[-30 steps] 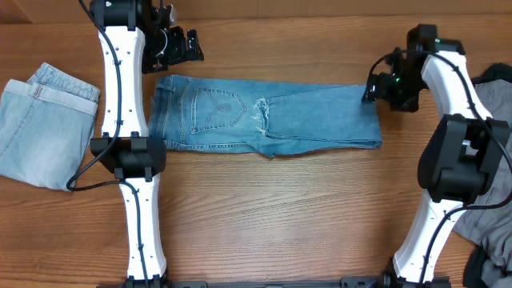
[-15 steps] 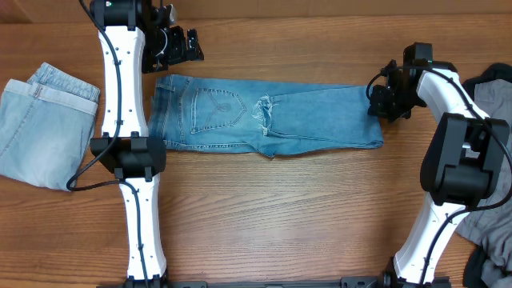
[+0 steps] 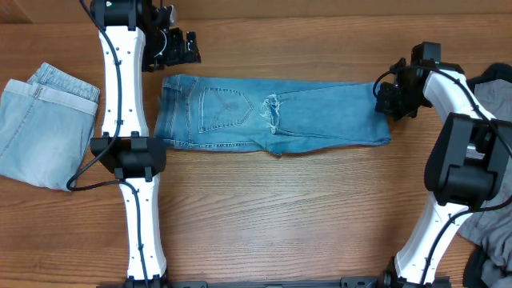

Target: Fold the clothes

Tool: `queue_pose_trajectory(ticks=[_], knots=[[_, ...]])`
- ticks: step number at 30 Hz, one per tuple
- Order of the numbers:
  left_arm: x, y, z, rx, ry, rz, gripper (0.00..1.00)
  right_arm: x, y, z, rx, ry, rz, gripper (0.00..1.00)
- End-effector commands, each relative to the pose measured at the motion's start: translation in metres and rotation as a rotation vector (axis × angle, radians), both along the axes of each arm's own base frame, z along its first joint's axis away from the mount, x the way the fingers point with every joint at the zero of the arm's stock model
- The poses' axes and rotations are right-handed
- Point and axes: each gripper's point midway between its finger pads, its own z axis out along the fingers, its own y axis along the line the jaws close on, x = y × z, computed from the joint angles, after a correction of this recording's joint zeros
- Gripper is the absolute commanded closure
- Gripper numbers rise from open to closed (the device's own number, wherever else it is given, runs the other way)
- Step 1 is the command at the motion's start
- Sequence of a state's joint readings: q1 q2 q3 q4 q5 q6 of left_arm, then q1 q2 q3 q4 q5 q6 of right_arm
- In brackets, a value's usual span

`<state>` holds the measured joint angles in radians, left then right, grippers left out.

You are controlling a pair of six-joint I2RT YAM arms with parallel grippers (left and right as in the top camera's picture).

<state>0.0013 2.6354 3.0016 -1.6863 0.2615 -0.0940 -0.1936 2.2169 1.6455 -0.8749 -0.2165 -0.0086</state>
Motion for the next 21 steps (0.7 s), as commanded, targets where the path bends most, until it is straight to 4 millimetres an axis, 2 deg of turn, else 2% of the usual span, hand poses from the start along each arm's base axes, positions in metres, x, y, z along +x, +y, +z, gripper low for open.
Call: queue_pose_trajectory(ticks=[1,2,4,6,8,11,14,17,19,20,21], knots=[[-0.009,0.017,-0.028,0.1,0.079,-0.051,0.0,-0.01,-0.053,-0.009,-0.092,0.028,-0.117,0.96],[-0.012,0.018,-0.04,0.11,0.109,-0.071,0.0,-0.011,-0.061,-0.009,-0.088,0.023,-0.135,0.96],[-0.017,0.021,-0.073,0.126,0.186,-0.078,0.0,-0.012,-0.056,-0.007,-0.008,0.011,-0.128,0.96],[-0.023,0.026,-0.096,0.109,0.247,-0.038,0.0,-0.013,-0.062,-0.007,-0.043,0.013,-0.106,0.96],[-0.023,0.02,-0.103,0.046,0.255,-0.031,0.0,-0.012,-0.068,-0.006,-0.067,0.012,-0.113,0.96],[-0.02,0.016,-0.108,0.037,0.245,-0.042,0.0,-0.008,-0.065,-0.001,-0.049,-0.004,-0.108,0.96],[-0.014,0.01,-0.128,0.038,0.23,-0.055,0.04,-0.006,-0.059,0.01,-0.017,0.003,-0.1,0.96],[-0.024,0.003,-0.149,0.034,0.272,-0.07,0.09,-0.002,-0.06,0.025,-0.017,0.004,-0.1,0.96],[-0.034,0.004,-0.162,0.037,0.311,-0.084,0.13,-0.003,-0.058,0.027,-0.012,0.008,-0.096,0.96],[-0.032,0.004,-0.161,0.028,0.305,-0.081,0.16,-0.002,-0.055,0.028,0.003,0.001,-0.093,0.96],[-0.025,0.001,-0.15,-0.005,0.272,-0.077,0.18,0.0,-0.051,0.032,0.025,-0.018,-0.067,0.96]])
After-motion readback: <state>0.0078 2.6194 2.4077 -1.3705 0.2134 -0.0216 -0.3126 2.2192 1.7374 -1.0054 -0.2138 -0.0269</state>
